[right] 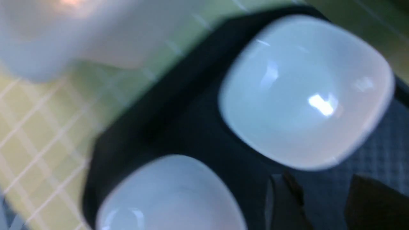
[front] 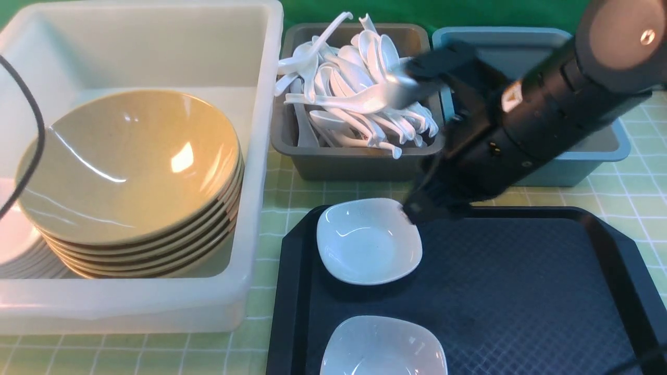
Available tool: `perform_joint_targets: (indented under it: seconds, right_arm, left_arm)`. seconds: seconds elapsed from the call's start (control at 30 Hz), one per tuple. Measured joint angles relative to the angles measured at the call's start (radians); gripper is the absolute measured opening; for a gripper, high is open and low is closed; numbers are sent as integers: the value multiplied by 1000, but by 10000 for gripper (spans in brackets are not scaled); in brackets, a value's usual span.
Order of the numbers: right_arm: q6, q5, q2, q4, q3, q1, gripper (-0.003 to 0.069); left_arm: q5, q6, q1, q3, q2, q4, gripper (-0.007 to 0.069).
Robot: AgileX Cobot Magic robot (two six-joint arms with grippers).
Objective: On green table put chopsticks spoon bowls plates into blue grey white boxes.
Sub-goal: 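Place the tan bowl onto the bowl stack in the left bin with the left gripper, then reach for and grasp the small white dish on the black tray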
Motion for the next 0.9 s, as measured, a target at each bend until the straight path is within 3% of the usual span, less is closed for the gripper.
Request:
perform_joint_targets:
  seconds: [0.17, 0.2, 0.23, 0.3, 0.47, 0.73, 0.8, 0.9]
  right_arm:
    - [16, -33, 66, 72, 51, -108, 335]
    - [-8, -51, 99, 118, 55, -134, 344]
    - [-13, -53, 108, 131, 55, -138, 345]
    - [-54, -94, 166, 211, 55, -154, 351]
    - [-136, -146, 273, 368, 55, -156, 351]
    - [-247, -189, 358, 517, 55, -156, 345]
    - [-266, -194, 360, 525, 55, -156, 326]
    - [-300, -198, 360, 529, 55, -159, 241]
  left_arm:
    - [-24, 181, -175, 18, -89, -153, 622]
    - [-38, 298, -275, 44, -116, -249, 593]
    - [-40, 298, -286, 47, -118, -260, 590]
    - [-46, 415, -403, 90, -133, -369, 560]
    - [-67, 500, -555, 176, -133, -453, 510]
    - [-76, 507, -579, 201, -133, -454, 480]
    - [-79, 506, -579, 201, -133, -454, 480]
    - [-79, 504, -579, 201, -133, -454, 480]
